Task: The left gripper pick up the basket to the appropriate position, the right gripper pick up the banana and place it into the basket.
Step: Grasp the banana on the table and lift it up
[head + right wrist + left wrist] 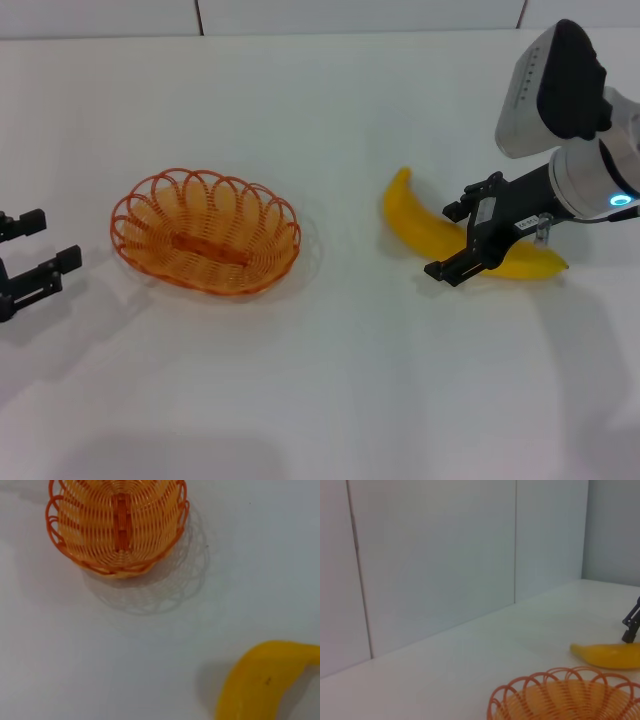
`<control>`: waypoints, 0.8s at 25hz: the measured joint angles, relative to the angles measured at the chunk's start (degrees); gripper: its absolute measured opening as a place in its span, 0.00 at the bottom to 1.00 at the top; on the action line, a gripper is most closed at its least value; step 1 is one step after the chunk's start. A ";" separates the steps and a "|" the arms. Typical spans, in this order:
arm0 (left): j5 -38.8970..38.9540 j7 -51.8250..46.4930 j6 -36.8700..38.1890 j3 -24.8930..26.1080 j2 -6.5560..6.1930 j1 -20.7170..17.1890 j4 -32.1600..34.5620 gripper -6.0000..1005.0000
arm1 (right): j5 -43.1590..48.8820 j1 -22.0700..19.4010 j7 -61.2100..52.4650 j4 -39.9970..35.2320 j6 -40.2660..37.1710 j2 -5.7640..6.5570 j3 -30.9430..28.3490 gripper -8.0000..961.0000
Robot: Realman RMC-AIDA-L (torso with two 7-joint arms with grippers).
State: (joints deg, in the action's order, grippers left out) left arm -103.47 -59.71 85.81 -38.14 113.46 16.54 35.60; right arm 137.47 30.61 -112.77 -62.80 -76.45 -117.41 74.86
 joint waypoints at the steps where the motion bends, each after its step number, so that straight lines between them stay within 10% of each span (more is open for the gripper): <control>1: 0.05 0.18 0.09 0.00 0.00 -0.19 0.00 0.66 | 0.00 0.00 -0.02 0.04 0.09 0.00 0.01 0.94; 20: 0.63 1.16 0.59 1.40 0.18 -0.61 0.00 0.66 | -0.01 1.47 -0.04 3.97 2.81 -0.01 0.09 0.94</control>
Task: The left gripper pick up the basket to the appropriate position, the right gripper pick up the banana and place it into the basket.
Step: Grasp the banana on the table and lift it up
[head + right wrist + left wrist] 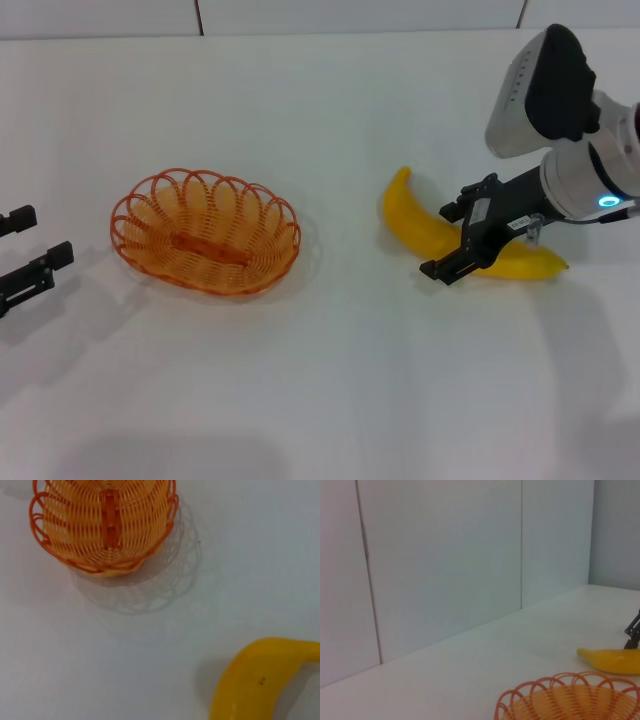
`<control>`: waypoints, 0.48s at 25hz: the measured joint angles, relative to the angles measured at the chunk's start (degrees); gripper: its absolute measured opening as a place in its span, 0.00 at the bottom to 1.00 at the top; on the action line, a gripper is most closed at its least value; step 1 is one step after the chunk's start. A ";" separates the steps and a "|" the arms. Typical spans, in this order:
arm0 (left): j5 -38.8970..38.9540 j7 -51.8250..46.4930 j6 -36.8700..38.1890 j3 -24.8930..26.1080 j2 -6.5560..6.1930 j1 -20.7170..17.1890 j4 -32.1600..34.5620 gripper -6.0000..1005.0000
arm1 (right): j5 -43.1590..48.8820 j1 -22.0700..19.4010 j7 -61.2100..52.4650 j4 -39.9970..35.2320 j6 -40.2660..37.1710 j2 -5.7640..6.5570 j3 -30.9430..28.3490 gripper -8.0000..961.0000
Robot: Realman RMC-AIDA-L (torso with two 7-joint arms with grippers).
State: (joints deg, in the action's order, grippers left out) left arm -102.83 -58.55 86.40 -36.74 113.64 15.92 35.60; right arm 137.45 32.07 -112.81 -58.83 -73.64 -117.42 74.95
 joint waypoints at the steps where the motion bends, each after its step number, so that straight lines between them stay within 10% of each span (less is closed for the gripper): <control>1: 0.00 0.00 0.00 0.00 0.00 0.01 0.00 0.66 | 0.00 0.19 0.00 0.35 0.01 0.00 0.02 0.94; 6: 0.01 0.02 0.00 0.00 0.00 0.06 0.00 0.66 | 0.00 0.54 0.01 1.14 0.02 0.00 0.09 0.94; 12: 0.01 0.02 0.00 0.00 0.00 0.07 0.00 0.66 | 0.00 0.78 -1.08 1.26 -0.02 0.19 0.11 0.71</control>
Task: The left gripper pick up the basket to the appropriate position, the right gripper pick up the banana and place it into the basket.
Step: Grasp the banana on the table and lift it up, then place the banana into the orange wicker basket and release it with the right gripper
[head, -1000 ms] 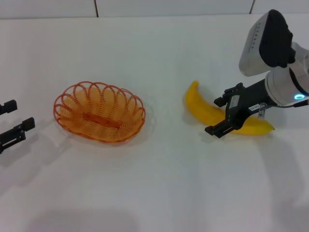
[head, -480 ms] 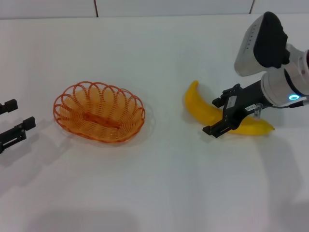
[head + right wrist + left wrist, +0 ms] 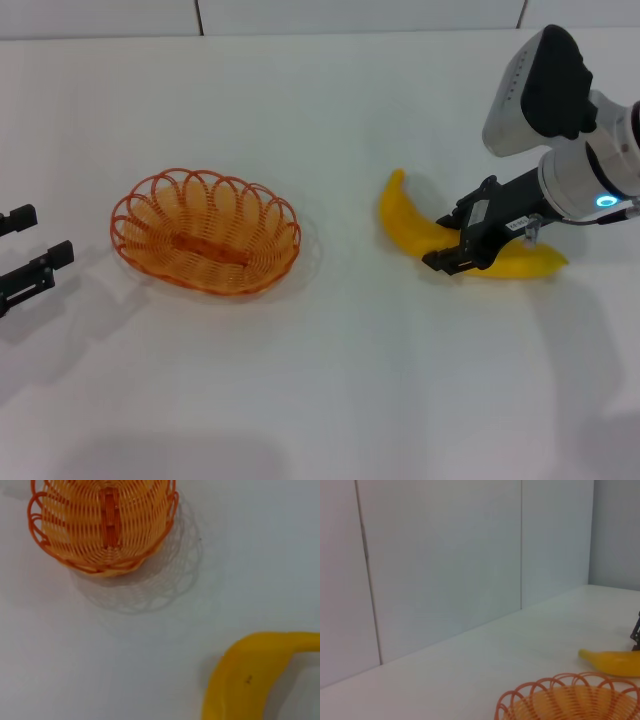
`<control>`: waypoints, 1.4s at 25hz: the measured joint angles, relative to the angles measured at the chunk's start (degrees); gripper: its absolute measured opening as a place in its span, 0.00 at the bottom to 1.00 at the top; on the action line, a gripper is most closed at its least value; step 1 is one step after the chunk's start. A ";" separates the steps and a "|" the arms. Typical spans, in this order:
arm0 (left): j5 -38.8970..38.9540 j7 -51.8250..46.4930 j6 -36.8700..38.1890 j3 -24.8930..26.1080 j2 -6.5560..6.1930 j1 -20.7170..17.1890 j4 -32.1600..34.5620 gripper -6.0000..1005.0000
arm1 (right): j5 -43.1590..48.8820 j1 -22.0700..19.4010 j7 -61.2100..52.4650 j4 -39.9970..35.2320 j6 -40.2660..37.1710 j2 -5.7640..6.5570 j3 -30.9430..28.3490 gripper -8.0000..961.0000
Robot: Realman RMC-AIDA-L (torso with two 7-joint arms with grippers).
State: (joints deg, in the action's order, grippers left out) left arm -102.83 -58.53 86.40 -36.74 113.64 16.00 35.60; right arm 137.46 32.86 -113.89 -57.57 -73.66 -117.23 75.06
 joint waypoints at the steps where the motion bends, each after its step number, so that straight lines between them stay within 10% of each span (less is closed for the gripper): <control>1: 0.00 0.00 0.00 0.00 0.00 0.00 0.00 0.66 | 0.00 0.02 -0.02 -0.01 -0.04 0.02 0.00 0.69; 17: -0.01 0.13 0.00 0.05 0.03 -0.16 0.00 0.66 | -7.11 -3.38 1.71 -11.75 -1.41 -0.10 0.58 0.51; 35: -0.40 0.61 -0.44 0.09 0.40 0.42 -0.06 0.66 | -16.88 6.00 -3.99 -9.50 12.87 -0.36 23.53 0.51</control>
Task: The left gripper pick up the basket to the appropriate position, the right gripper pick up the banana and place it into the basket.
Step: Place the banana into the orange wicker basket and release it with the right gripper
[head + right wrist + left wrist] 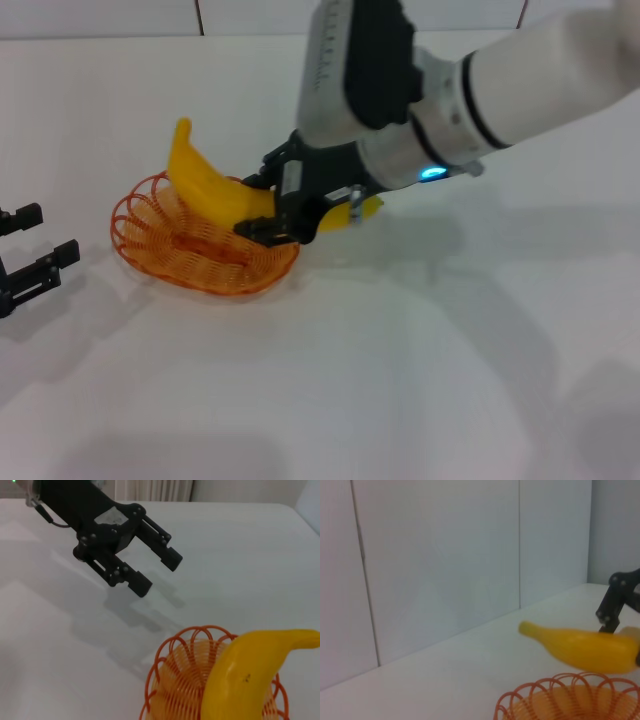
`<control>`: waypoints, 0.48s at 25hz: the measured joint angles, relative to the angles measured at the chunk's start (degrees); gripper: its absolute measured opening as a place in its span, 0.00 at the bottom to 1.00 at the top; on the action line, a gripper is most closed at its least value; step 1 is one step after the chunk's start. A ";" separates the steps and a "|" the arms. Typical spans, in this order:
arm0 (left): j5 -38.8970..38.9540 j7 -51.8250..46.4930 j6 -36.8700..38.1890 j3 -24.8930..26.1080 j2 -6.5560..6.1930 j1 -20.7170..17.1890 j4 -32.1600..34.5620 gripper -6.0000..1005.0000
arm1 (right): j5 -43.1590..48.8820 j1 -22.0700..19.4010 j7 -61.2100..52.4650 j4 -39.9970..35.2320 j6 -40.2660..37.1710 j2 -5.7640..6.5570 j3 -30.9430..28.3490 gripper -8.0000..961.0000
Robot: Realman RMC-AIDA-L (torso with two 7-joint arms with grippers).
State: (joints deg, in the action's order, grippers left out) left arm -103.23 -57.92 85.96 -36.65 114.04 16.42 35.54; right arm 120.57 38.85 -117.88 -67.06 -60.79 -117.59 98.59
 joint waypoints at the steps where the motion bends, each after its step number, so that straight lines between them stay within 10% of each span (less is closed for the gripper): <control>1: 0.06 0.15 0.00 0.00 0.02 0.01 -0.03 0.66 | -0.03 0.32 -0.43 0.35 1.09 0.00 0.89 0.51; 12: 0.00 0.66 -0.14 0.00 0.06 0.47 -0.52 0.66 | -4.40 4.65 -2.88 4.78 9.84 -0.09 9.15 0.51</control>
State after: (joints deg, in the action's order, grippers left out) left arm -103.23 -57.26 85.82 -36.65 114.10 16.89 35.02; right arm 116.17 43.50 -120.76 -62.29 -50.95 -117.68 107.74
